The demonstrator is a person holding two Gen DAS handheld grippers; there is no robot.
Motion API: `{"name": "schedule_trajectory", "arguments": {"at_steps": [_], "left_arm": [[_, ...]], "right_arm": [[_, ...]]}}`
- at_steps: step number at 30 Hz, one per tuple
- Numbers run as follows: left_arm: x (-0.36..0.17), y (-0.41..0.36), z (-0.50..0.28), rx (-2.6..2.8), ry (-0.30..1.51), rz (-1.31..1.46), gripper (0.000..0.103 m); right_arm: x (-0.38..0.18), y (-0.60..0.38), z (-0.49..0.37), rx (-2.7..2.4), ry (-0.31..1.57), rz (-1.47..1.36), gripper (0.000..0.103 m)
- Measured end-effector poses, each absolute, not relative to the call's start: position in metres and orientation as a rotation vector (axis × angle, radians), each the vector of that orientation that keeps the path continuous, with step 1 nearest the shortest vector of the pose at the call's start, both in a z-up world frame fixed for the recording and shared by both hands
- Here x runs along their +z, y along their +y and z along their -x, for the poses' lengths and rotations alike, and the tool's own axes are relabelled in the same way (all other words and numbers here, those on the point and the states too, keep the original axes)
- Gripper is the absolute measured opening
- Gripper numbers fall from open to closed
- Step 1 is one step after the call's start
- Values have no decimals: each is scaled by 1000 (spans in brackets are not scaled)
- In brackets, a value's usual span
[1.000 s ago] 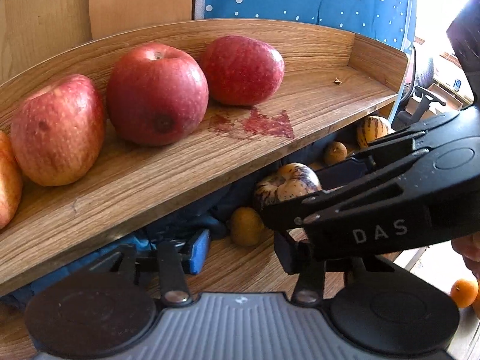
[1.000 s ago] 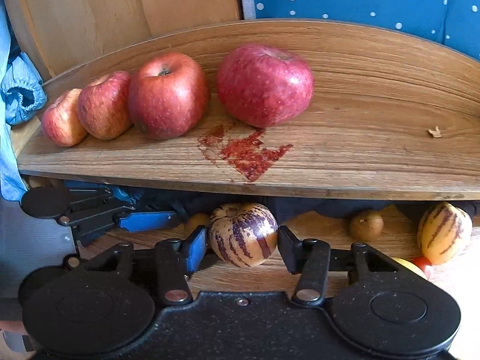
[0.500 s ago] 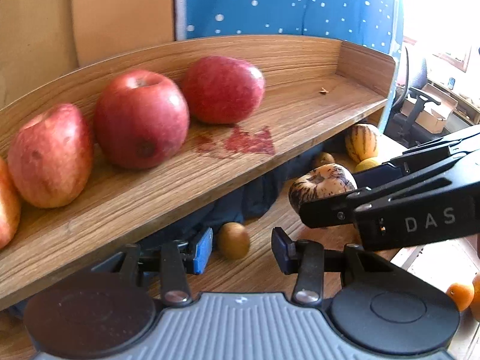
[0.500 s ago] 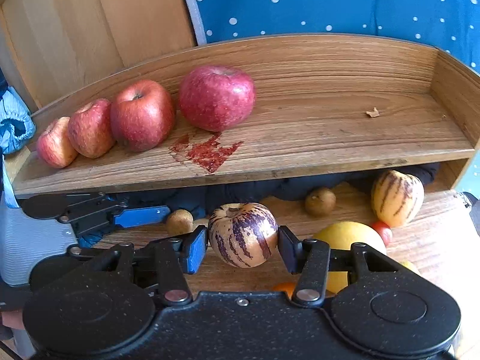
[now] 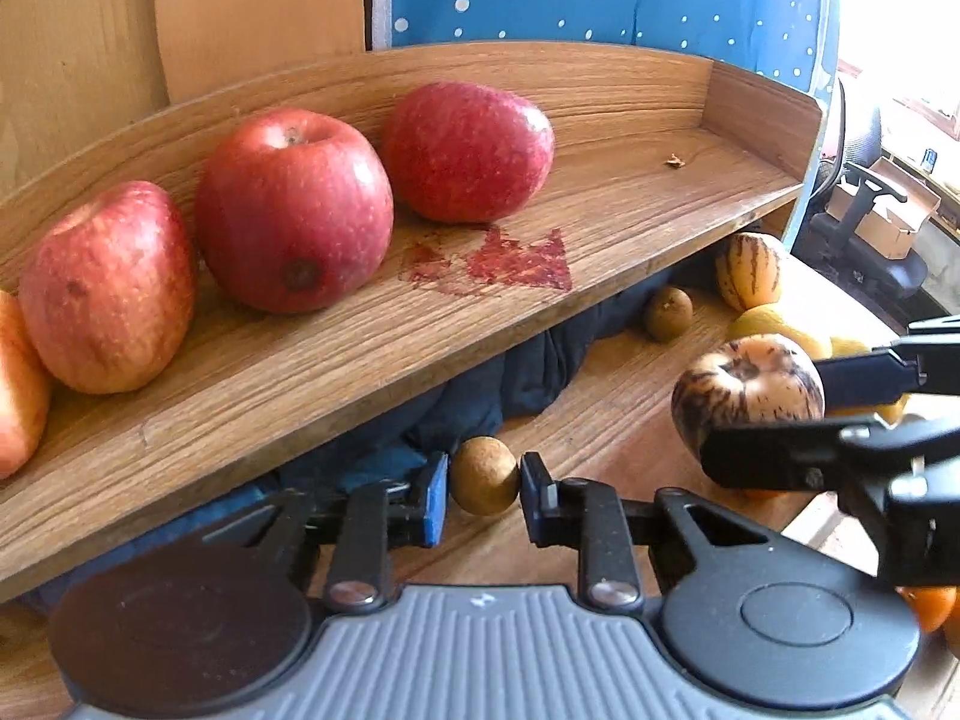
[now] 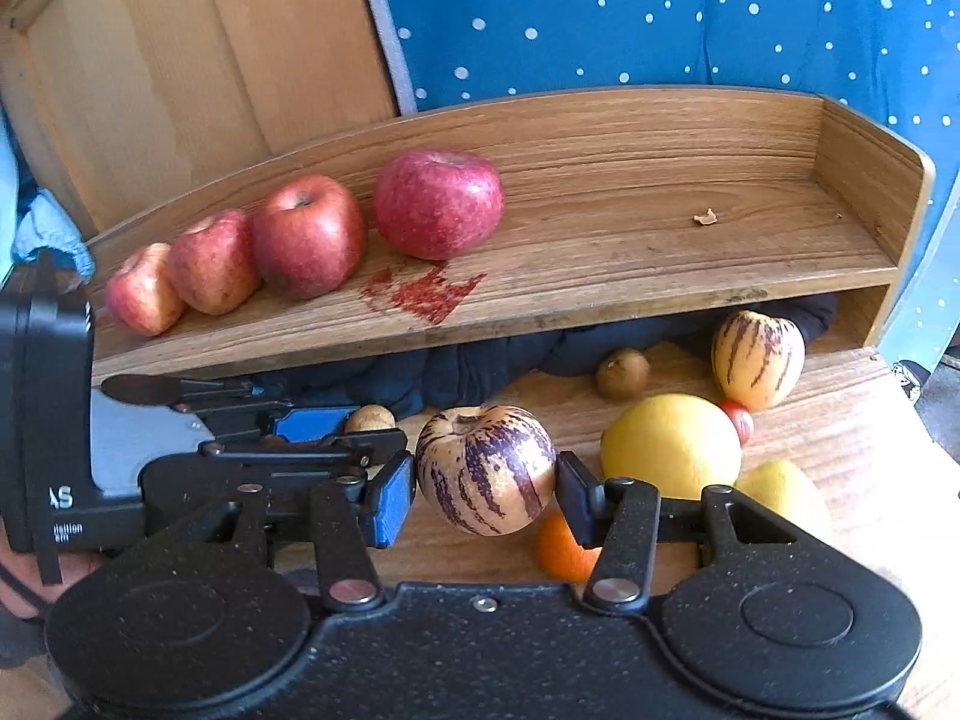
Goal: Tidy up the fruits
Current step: 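Close the right tool on the pepino melon while the left tool grasps the small brown fruit, then carry both fruits onto the steel tray and open both tools to release them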
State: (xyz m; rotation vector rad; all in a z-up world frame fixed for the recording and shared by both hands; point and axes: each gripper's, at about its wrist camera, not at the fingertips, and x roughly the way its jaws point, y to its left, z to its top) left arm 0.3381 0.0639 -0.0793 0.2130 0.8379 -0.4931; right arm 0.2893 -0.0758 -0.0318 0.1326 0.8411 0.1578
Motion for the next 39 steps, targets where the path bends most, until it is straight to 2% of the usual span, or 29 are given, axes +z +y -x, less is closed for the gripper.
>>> {"name": "schedule_trajectory", "arguments": {"at_steps": [9,21,39], "left_arm": [[-54,63,-289,-509,834,-219,28],[-52,48,-225,-596,948,-156,28],[-66,32,-182,-631,1050,-149,28]], "right_arm": [[-15,-84,-222,173,806,-150,53],[-12,-91,-126,119,860,-223,53],[-37,-85,-94,82,977,-130,53]]}}
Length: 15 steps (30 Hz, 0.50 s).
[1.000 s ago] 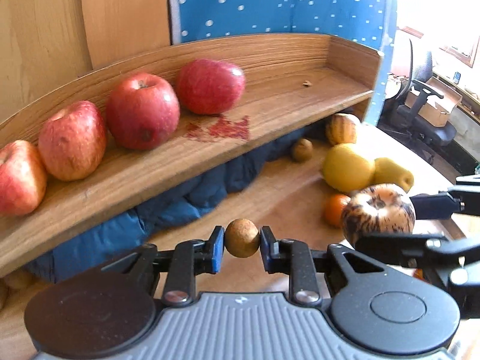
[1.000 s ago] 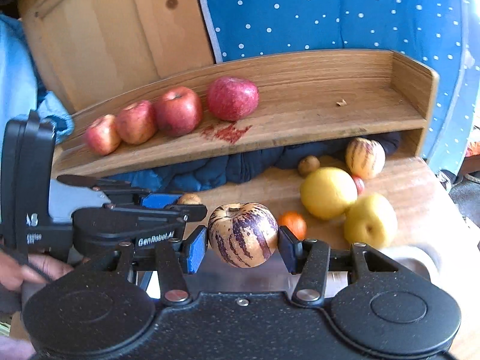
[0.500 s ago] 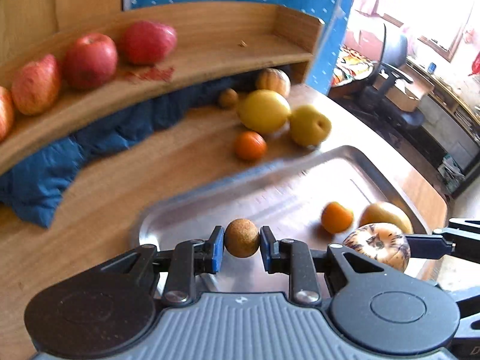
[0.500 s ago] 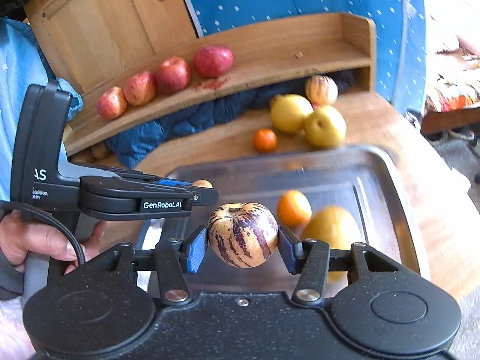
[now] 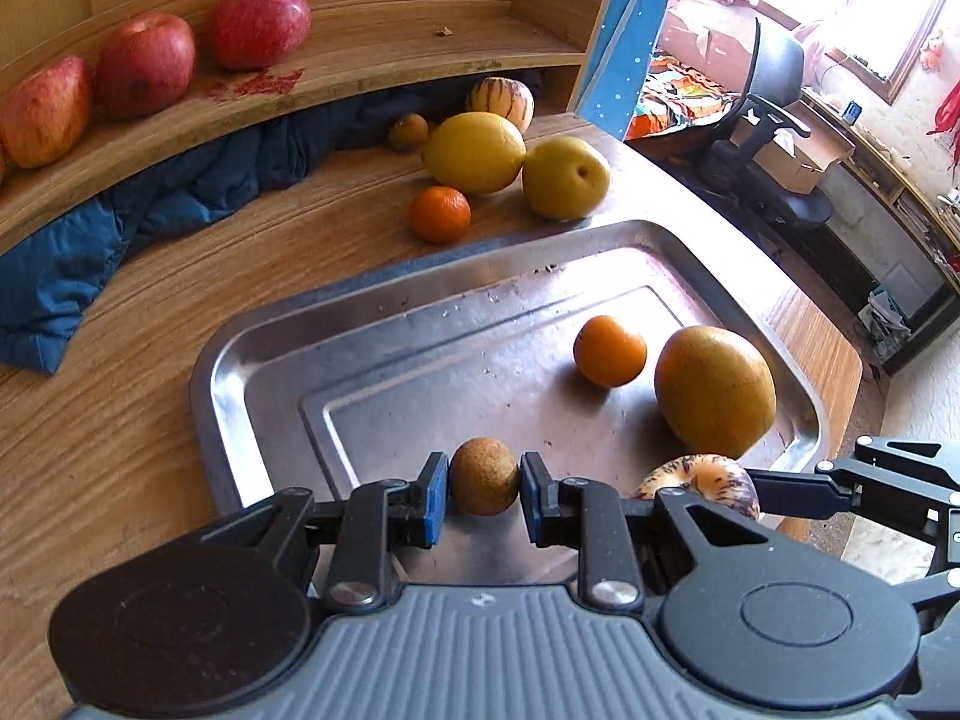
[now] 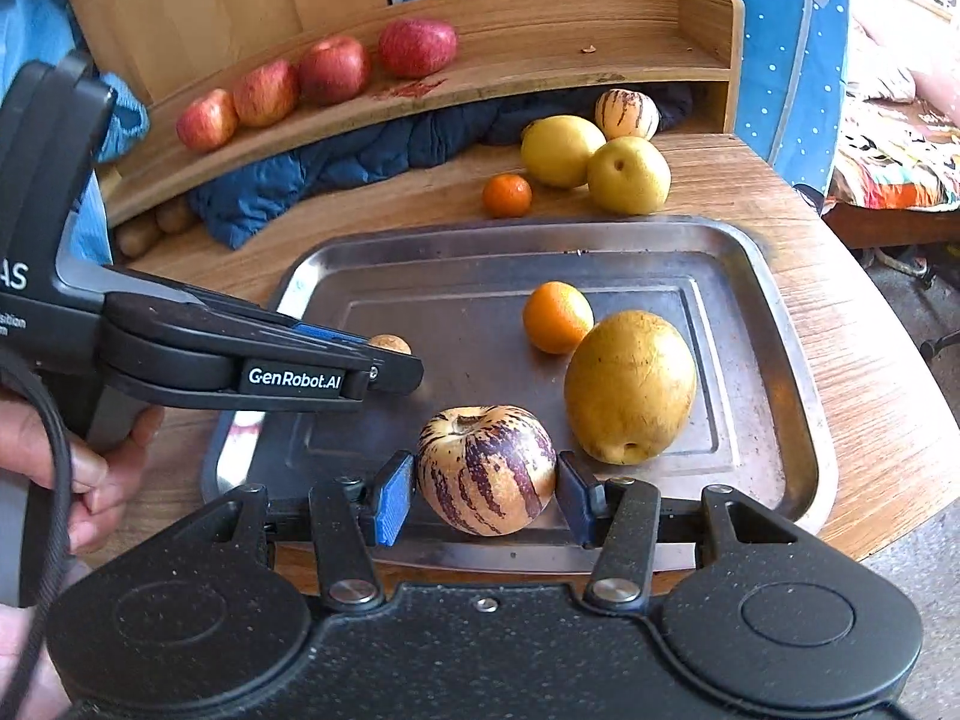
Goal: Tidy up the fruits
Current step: 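Carry both fruits onto the steel tray and open both tools to release them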
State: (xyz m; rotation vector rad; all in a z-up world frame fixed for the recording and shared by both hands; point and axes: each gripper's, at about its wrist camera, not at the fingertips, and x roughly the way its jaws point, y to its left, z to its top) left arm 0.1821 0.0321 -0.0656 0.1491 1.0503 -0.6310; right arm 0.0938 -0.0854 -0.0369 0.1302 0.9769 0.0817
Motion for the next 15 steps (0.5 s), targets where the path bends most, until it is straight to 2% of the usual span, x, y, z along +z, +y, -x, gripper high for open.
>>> {"name": "schedule_trajectory", "arguments": {"at_steps": [7,10,11,12,15], "left_arm": [[-63,32,-172,-603,1059,-134,31],[-60,35,-168,-579,1057,-121,41],[-59,36,-165,-568,1058,-116,48],[-57,38,-163,-555,1055,-111,56],[-49,45,-155,-518,1037,-102,69]], "right_arm": [[-34,-84,-88,112,961,-96,54],[-30,-85,-83,117,950,-85,59],[-28,-85,-81,119,947,-82,60],[-27,-86,-79,121,944,-80,63],[-22,-88,-71,129,932,-78,76]]}}
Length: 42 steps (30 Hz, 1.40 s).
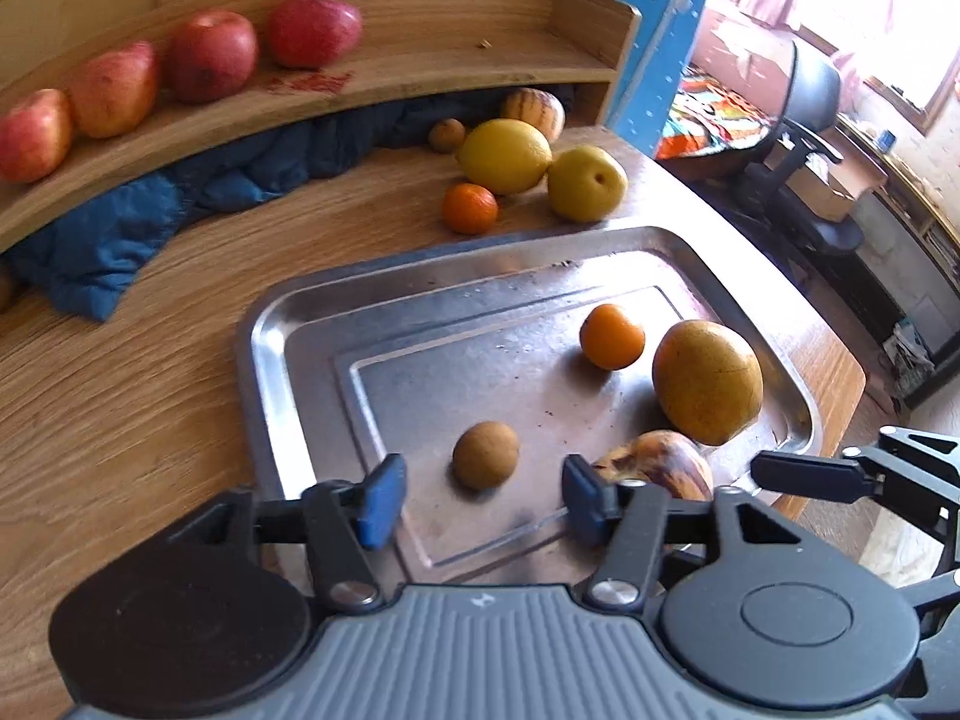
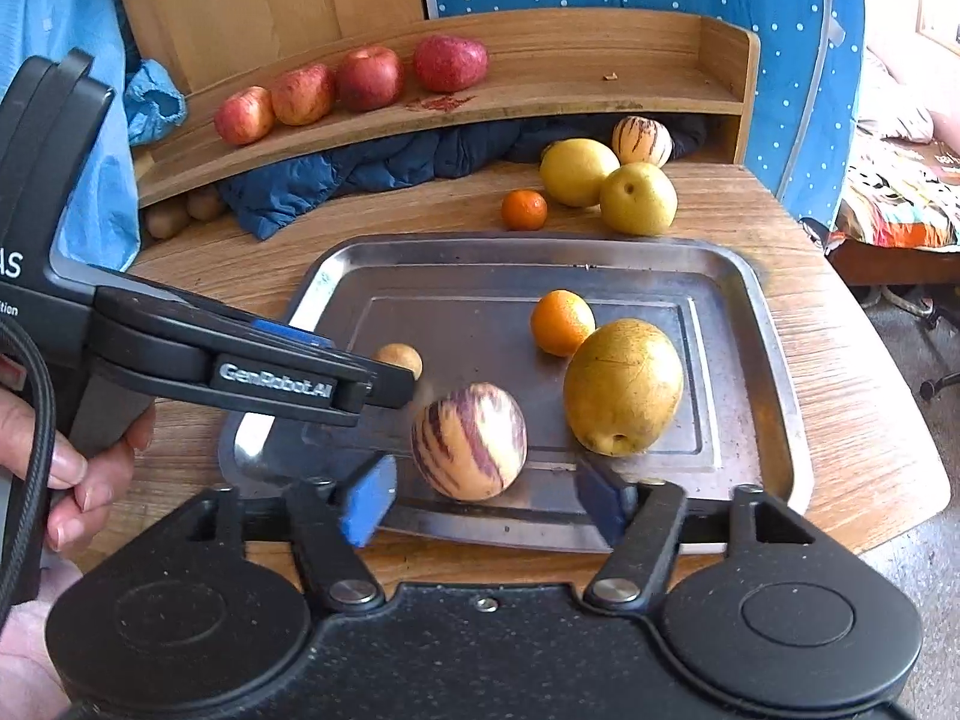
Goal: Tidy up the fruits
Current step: 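Carry both fruits onto the steel tray and open both tools to release them, then grasp a second tangerine with the left tool while the right tool approaches a yellow pear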
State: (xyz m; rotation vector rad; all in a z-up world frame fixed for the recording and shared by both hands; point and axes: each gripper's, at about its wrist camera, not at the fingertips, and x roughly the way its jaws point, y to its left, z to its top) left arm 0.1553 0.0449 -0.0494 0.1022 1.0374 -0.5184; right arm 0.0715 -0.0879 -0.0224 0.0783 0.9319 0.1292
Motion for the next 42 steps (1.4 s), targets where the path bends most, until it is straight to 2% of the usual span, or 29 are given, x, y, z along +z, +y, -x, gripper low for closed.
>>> {"name": "schedule_trajectory", "arguments": {"at_steps": [3,4,10,15,23,32,42], "left_arm": [[-42,52,-146,-471,1028,-110,83],[-40,55,-142,-454,1027,-116,84],[-32,75,-120,-353,1058,-131,99],[-34,86,-105,-269,1119,-158,102],[-38,99,-101,-132,1192,-248,102],[-25,95,-120,-94,1162,-275,102],[-28,62,-183,-111,1105,-241,102]], "right_arm": [[-19,-89,-64,142,925,-82,91],[-19,-90,-61,149,926,-88,96],[-20,-88,-47,177,945,-99,102],[-23,-85,-37,196,964,-119,102],[-22,-88,-29,208,971,-147,102],[-10,-103,-38,178,900,-144,102],[3,-136,-78,110,793,-100,102]]}}
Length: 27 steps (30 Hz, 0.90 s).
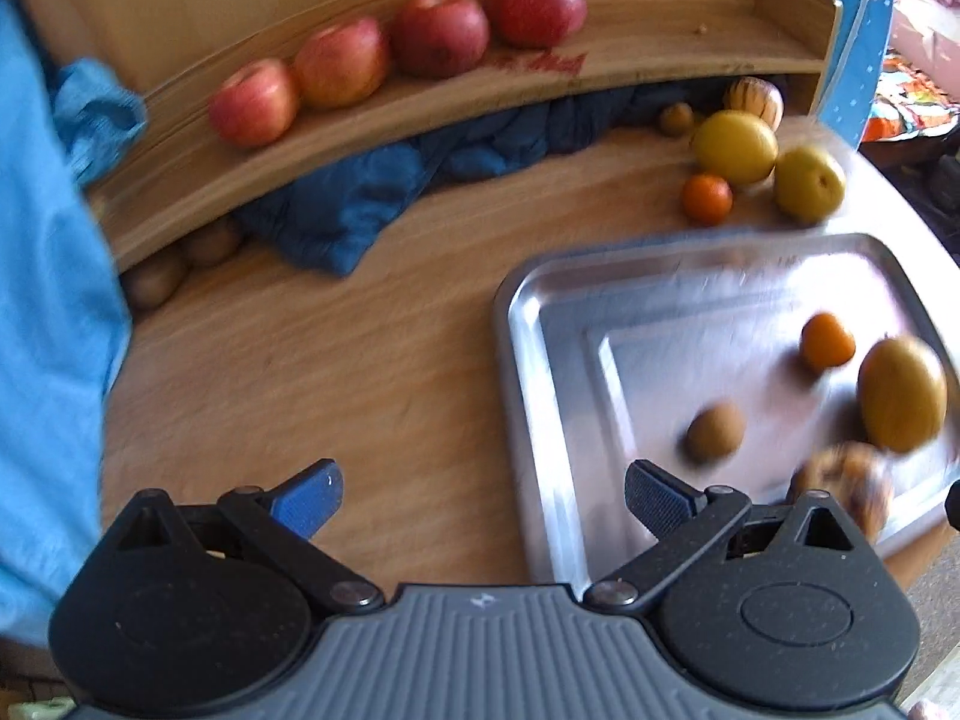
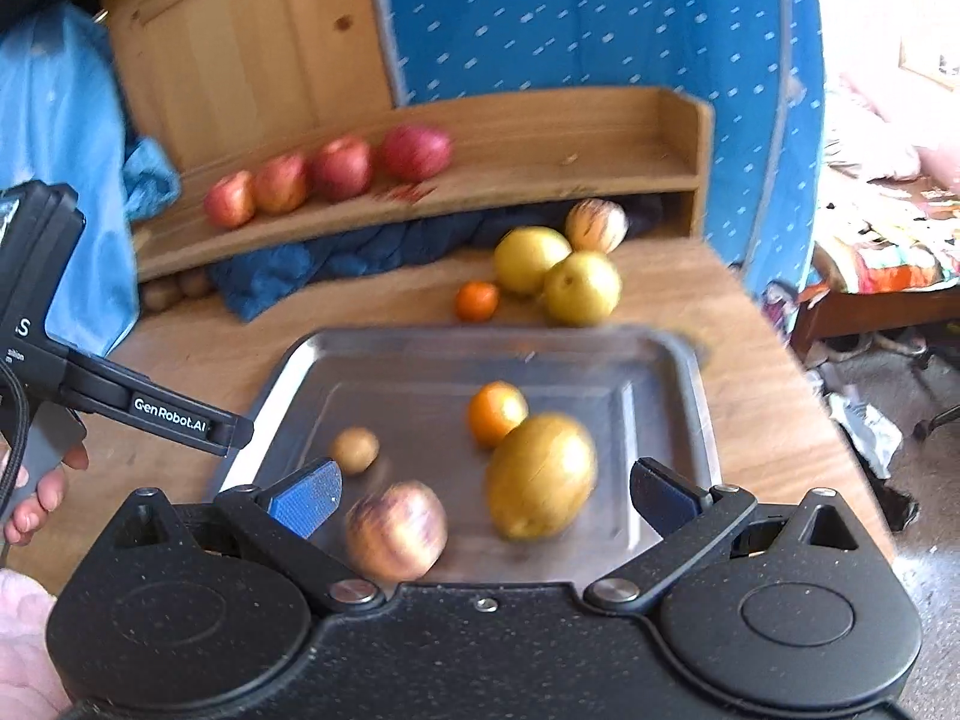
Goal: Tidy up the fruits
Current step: 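Grasp a second tangerine with the left tool while the right tool approaches a yellow pear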
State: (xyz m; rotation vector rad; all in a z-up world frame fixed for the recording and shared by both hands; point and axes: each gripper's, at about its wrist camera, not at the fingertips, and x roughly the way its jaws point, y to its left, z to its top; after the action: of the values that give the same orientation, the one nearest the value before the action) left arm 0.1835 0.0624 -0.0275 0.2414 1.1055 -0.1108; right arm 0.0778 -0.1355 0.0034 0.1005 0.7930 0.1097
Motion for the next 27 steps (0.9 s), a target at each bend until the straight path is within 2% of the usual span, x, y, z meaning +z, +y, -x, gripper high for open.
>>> {"name": "schedule_trajectory", "arguments": {"at_steps": [8,27], "left_arm": [[-36,14,-241,-269,1063,-283,102],[-78,-29,-319,-686,975,-362,102]], "right_arm": [[3,-163,-112,5,733,-168,102],[-29,-192,-230,-63,853,-312,102]]}}
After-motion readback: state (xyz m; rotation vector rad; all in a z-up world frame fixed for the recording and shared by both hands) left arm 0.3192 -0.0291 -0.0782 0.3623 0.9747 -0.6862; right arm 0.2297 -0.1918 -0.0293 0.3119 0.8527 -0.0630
